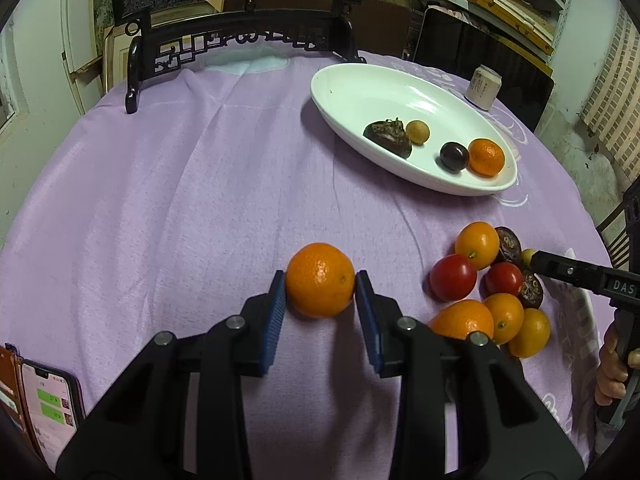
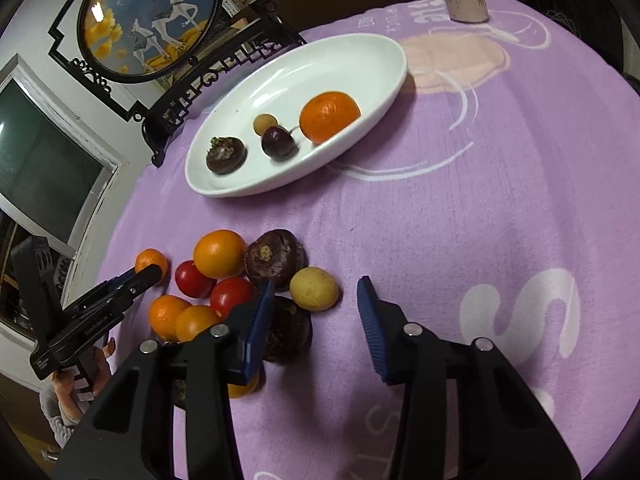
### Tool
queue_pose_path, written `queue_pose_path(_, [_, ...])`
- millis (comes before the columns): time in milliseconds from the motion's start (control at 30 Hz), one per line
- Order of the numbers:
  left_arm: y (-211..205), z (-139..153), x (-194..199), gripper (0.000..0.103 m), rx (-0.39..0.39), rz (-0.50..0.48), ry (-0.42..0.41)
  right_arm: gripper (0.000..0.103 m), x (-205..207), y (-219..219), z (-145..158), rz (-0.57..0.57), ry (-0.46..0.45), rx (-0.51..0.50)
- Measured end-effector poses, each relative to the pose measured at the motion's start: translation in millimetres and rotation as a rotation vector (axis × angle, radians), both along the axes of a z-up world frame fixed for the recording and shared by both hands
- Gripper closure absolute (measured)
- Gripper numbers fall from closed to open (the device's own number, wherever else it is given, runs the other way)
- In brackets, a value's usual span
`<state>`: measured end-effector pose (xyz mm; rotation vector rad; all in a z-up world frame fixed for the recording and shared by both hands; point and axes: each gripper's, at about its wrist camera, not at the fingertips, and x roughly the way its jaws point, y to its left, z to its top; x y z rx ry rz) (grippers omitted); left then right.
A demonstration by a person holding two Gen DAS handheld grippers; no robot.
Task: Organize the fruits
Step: 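Carry the orange and yellow fruit over the plate and open both tools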
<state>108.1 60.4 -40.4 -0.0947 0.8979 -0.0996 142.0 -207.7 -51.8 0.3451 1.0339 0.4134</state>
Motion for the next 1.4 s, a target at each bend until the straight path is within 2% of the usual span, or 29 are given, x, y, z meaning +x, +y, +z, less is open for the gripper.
queue_pose_path(33, [-0.2,0.0,0.2,0.068,0.001,-0.001,-0.001,0.061,0.5,0.2,-0.5,-0.002,-0.007,0.007])
queue_pose_path(167, [0.3,-0.6,1.4,0.068,-0.004,-0.001,-0.003,0.076,3.5,1.9,-3.5,0.007,-0.005,0.029])
queue_pose_path(333, [-1.2,1.3,1.7,0.068,-0.031,-0.012,-0.005,0.077,2.9,0.7,0.6,0.002,-0.012,0.034])
queue_pose_path(500, [-7.1,21.1,7.2,0.068,-0.040,-0.014,-0.045,0.077,-3.3,-13.6,26.3,-0.057,-0.099,0.055])
queue_pose_path(600, [-17.3,38.6,24.2,0.068,-0.031,-0.033,-0.064,0.077,2.0,-18.0,42.4,-0.086,-0.146,0.046])
queue_pose_path(700, [-34.2,54.4,52.9,0.068,-0.011,-0.060,-0.089,0.077,21.6,-17.6,56.1,-0.104,-0.166,0.026])
queue_pose_path(800, [-44.5,57.3,79.9,0.068,-0.022,-0.068,-0.091,0.077,50.5,-12.8,61.2,-0.119,-0.172,0.005])
queue_pose_path(933, [-50.8,48.7,113.4,0.068,-0.037,-0.067,-0.067,0.077,88.4,-6.9,54.7,-0.132,-0.149,0.000])
queue_pose_path(1133, [-47.3,30.8,149.1,0.067,-0.068,-0.059,-0.034,0.077,123.9,0.4,37.8,-0.138,-0.129,-0.021])
queue_pose_path(1200, [-46.1,25.1,153.6,0.064,-0.085,-0.057,-0.029,0.075,129.7,0.6,32.7,-0.147,-0.127,-0.014])
queue_pose_path(1233, [-45.7,22.5,154.0,0.059,-0.088,-0.058,-0.029,0.072,132.0,0.4,29.6,-0.149,-0.123,-0.007])
queue_pose_path(1267, [-45.7,21.7,153.2,0.056,-0.089,-0.061,-0.027,0.058,133.2,-0.5,26.7,-0.153,-0.119,0.005])
queue_pose_path(1300, [-45.7,22.1,152.6,0.052,-0.088,-0.064,-0.029,0.055,133.2,-1.7,25.1,-0.158,-0.119,0.014])
queue_pose_path(1400, [-46.0,27.7,147.6,0.050,-0.090,-0.066,-0.046,0.055,129.4,-0.4,28.5,-0.157,-0.144,0.006])
